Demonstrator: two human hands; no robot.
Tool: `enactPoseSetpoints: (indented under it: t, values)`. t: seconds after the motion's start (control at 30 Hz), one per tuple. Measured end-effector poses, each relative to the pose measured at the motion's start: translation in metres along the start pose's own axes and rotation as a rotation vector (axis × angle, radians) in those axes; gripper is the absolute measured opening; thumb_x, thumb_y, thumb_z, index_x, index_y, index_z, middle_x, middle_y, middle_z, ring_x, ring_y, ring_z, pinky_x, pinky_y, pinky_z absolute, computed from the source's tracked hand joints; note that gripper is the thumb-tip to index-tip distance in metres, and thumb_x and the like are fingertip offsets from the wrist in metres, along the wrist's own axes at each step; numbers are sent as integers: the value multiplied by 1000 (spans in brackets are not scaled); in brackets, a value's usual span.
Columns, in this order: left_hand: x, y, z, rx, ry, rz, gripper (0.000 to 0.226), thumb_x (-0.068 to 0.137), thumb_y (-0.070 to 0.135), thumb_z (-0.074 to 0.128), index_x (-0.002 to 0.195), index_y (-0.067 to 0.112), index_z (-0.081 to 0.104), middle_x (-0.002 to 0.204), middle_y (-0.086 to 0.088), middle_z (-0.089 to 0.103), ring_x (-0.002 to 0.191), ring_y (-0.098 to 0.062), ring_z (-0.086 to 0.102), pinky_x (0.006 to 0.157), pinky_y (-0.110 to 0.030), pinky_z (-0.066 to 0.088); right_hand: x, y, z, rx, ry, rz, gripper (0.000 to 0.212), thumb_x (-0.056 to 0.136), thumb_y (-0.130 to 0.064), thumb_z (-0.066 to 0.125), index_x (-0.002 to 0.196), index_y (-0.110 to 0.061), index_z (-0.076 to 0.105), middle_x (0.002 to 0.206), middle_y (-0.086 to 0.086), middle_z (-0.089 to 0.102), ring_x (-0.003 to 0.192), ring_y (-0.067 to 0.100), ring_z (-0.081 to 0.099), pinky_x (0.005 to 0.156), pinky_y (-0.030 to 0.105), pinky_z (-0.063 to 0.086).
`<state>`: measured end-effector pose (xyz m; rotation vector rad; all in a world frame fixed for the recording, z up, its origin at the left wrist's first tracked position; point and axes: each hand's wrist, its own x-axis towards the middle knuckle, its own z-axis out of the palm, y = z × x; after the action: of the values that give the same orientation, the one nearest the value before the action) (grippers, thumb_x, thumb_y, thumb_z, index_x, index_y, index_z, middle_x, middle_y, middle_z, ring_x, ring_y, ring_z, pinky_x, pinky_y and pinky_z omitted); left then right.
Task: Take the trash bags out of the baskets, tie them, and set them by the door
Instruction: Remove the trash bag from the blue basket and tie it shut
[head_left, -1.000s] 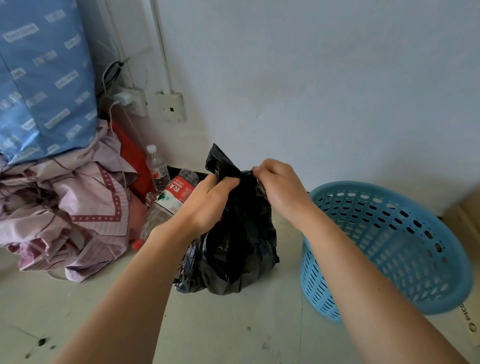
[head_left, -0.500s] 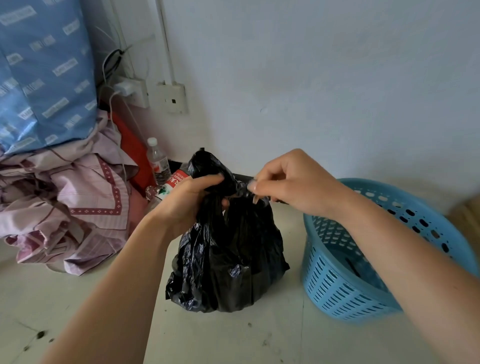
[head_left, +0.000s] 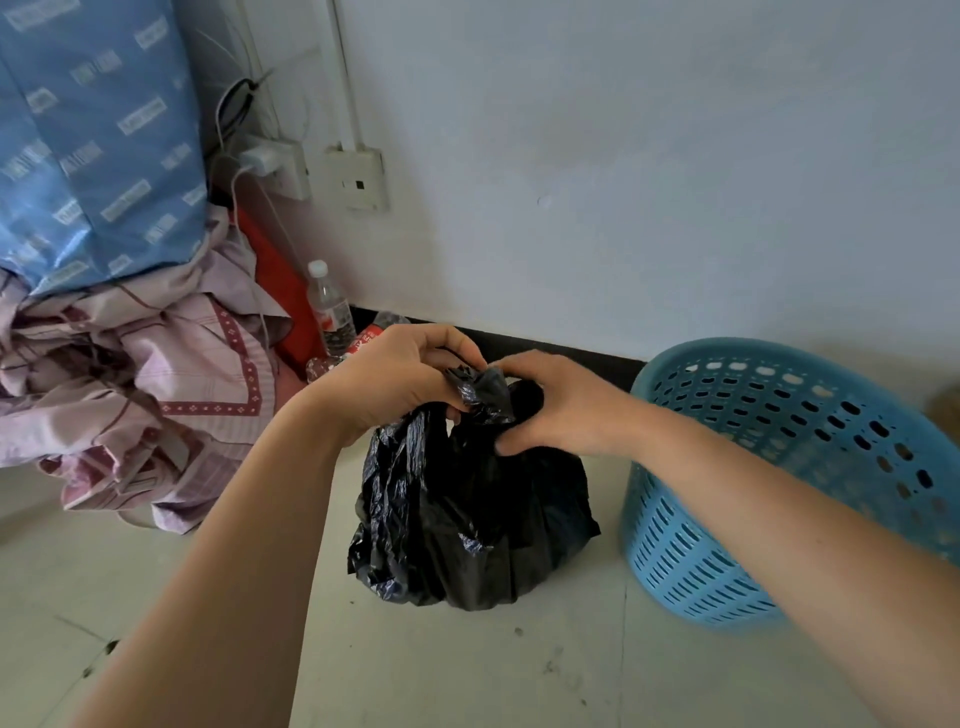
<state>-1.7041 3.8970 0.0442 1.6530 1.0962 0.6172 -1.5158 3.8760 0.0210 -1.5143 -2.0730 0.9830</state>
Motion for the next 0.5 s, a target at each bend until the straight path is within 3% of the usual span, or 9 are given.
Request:
enactPoseSetpoints:
  t: [0.1,0.2,0.3,0.4,0.5]
  values:
    - [0,2,-2,118,27,-2,21,77,-13,65,91,2,63,78,-11,71,60,-17,64,68,-22,57,6,5,16,80,118,-23,17,71,-16,78,76,-24,63,73,-9,63,72,7,57,70,26,46]
    - [-1,-3,-4,276,109,22,18,76,-7,69,82,9,68,77,-2,73,59,-10,65,65,-14,53,5,7,23,78,198,-18,33,74,-20,76,60,-20,47,53,-10,43,50,3,37,49,18,27]
    - [-2,-13,-4,385,196,64,18,74,0,73,75,18,71,74,9,70,68,-8,66,68,-15,50,2,3,29,121,139,4,31,76,-14,72,61,-17,46,56,-7,42,51,5,38,53,22,30]
    - [-1,-22,0,422,295,100,22,73,-1,70,72,20,70,73,11,68,64,1,60,64,-16,47,3,4,32,243,66,51,18,74,-12,69,73,-1,56,65,4,50,62,13,49,63,32,36]
    - [0,-29,1,279,396,119,28,72,-9,66,69,19,69,74,6,72,66,-9,68,64,-26,57,2,7,31,492,-20,156,32,69,-27,64,79,4,61,74,12,55,72,23,54,71,34,38]
